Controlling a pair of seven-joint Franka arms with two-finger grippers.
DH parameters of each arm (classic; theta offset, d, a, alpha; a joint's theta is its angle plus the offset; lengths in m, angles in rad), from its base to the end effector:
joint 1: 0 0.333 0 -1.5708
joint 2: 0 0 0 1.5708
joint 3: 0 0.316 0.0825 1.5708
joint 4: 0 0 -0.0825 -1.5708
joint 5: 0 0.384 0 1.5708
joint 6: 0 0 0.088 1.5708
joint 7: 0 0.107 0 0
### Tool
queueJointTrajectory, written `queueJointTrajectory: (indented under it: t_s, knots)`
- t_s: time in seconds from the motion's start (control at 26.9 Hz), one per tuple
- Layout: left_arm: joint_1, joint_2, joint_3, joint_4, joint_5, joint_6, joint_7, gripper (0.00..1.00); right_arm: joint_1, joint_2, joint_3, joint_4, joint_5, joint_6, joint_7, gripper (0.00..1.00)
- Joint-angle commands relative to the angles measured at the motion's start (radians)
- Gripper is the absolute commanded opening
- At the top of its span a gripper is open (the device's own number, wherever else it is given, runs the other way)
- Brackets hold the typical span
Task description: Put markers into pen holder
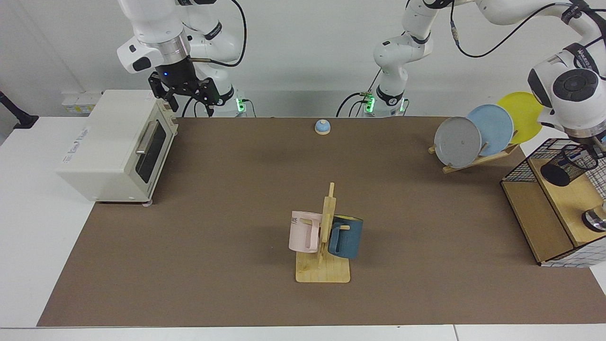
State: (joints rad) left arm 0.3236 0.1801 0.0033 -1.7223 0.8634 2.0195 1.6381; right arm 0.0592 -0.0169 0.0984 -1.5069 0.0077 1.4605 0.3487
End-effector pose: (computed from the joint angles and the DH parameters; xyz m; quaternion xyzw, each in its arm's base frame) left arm 0.5865 0.2455 0.5054 -0.6216 0.6789 0.2927 0.2591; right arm 0.5312 0.0859 0.6540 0.9954 -0.0950 -0.0151 0.0008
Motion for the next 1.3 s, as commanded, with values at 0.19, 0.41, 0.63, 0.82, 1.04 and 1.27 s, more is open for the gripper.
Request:
queueJointTrajectory:
  t_s: [0.19, 0.41, 0.63, 0.82, 1.04, 1.27]
  knots:
    - [0.005, -0.019, 0.026, -0.034, 0.005, 0.064, -0.001, 0.0, -0.012, -0.02, 0.006, -0.022, 0.006, 0.003, -0.02, 1.0]
    - [0.006, -0.016, 0.049, -0.034, 0.012, 0.088, 0.0, 0.0, -0.012, -0.02, 0.004, -0.022, 0.006, 0.003, -0.02, 1.0]
    - [0.005, -0.01, 0.049, -0.036, 0.011, 0.088, 0.003, 0.0, -0.012, -0.02, 0.006, -0.022, 0.006, 0.003, -0.02, 1.0]
    - [0.002, -0.01, 0.049, -0.036, 0.009, 0.088, 0.003, 0.0, -0.012, -0.02, 0.006, -0.022, 0.006, 0.003, -0.02, 1.0]
    - [0.002, -0.01, 0.049, -0.036, 0.003, 0.087, 0.003, 0.0, -0.012, -0.02, 0.006, -0.021, 0.006, 0.003, -0.02, 1.0]
    - [0.0, -0.008, 0.049, -0.036, -0.003, 0.085, 0.003, 0.0, -0.012, -0.02, 0.006, -0.022, 0.006, 0.004, -0.02, 1.0]
